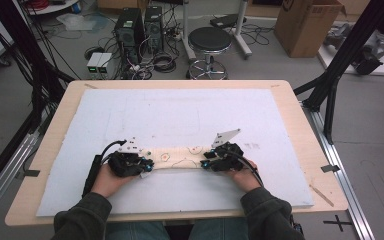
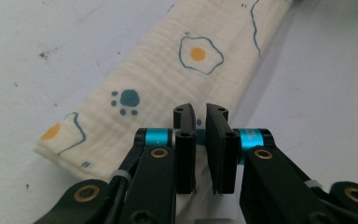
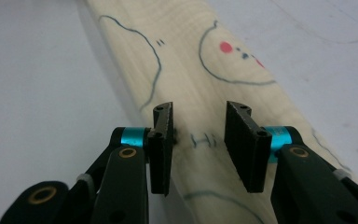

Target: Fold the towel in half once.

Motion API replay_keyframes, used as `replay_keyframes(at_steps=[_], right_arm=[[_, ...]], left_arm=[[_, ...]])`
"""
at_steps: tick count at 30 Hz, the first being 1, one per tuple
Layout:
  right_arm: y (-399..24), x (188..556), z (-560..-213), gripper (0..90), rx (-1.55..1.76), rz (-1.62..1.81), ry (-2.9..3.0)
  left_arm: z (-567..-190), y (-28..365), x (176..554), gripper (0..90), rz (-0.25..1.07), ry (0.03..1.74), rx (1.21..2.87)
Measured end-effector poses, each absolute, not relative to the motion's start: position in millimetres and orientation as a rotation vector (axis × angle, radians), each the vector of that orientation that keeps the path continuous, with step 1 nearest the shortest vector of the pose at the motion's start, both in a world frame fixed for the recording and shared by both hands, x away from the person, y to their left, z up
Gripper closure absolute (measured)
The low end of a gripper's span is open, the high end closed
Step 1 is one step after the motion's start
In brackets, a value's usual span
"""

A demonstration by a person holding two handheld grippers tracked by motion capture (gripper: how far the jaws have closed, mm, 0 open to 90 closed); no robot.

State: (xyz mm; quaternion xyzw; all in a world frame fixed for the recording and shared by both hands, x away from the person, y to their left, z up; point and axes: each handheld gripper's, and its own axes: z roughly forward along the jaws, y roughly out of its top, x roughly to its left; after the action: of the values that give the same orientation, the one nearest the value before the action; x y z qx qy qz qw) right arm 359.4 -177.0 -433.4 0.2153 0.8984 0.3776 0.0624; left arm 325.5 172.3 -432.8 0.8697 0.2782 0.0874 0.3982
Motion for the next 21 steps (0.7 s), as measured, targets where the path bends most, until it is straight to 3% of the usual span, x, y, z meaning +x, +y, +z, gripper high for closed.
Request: replay_keyframes(at_steps=[14, 21], right_arm=[[-218.8, 358.3, -436.8, 57.5, 0.694, 1.191, 2.676], [-222.7, 360.5, -417.7, 52.3, 0.698, 1.322, 2.604]], left_arm=[[-438.2, 181.2, 322.8, 76.6, 0.219, 0.703, 2.158], [-420.3, 192.9, 323.0, 59.2, 0.282, 0.671, 1.983]])
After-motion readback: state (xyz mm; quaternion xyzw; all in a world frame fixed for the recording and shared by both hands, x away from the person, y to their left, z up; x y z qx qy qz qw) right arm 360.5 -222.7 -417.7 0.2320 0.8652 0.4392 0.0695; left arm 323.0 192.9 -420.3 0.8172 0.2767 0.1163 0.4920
